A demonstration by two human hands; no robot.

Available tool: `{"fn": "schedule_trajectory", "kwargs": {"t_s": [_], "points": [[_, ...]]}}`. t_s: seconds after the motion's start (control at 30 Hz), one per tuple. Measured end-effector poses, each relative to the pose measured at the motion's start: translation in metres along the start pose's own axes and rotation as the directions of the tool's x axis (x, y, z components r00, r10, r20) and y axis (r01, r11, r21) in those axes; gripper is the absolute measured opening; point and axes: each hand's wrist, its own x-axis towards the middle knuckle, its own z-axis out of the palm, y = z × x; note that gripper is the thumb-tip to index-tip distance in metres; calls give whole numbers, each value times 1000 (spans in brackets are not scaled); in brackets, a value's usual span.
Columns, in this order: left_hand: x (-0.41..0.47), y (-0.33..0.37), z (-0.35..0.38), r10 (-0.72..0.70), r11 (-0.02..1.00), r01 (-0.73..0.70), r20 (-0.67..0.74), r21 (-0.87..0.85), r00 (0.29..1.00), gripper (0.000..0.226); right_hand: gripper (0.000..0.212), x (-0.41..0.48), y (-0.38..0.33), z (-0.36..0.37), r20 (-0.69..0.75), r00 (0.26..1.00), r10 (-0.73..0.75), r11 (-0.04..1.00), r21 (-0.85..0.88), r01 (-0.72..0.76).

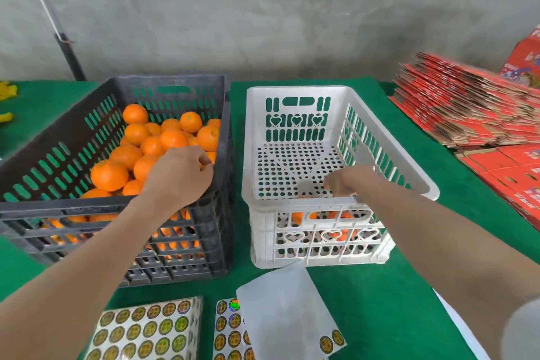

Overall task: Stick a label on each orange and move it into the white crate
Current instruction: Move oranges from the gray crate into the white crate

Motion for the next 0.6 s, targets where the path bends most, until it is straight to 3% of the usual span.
{"fn": "schedule_trajectory", "kwargs": {"t_s": [0.1, 0.2, 0.3, 0.37, 0.4, 0.47, 0.6], "points": [[-6, 4, 0, 23, 999, -22, 29, -26, 999, 18, 52, -16, -17, -14, -356, 934, -21, 962, 249, 117], [-3, 2, -10, 0, 992, 15, 122, -122, 993, 12, 39, -45, -56, -48, -724, 689, 25, 811, 418, 410], [8, -25, -32, -78, 994, 88, 146, -64, 986, 13, 29, -75, -109, -83, -874, 483, -46, 685, 325, 652], [11, -55, -49, -165, 986, 165, 82, 10, 983, 14, 26, -83, -145, -101, -896, 418, -147, 642, 235, 730], [10, -70, -56, -213, 977, 211, 53, 39, 976, 15, 26, -82, -161, -108, -886, 415, -206, 634, 202, 746], [3, -94, -63, -274, 959, 270, 39, 86, 961, 18, 29, -74, -194, -121, -813, 478, -333, 652, 168, 739], [-5, -117, -56, -281, 959, 280, 37, 34, 959, 15, 37, -43, -264, -142, -457, 621, -637, 741, -141, 656]]}}
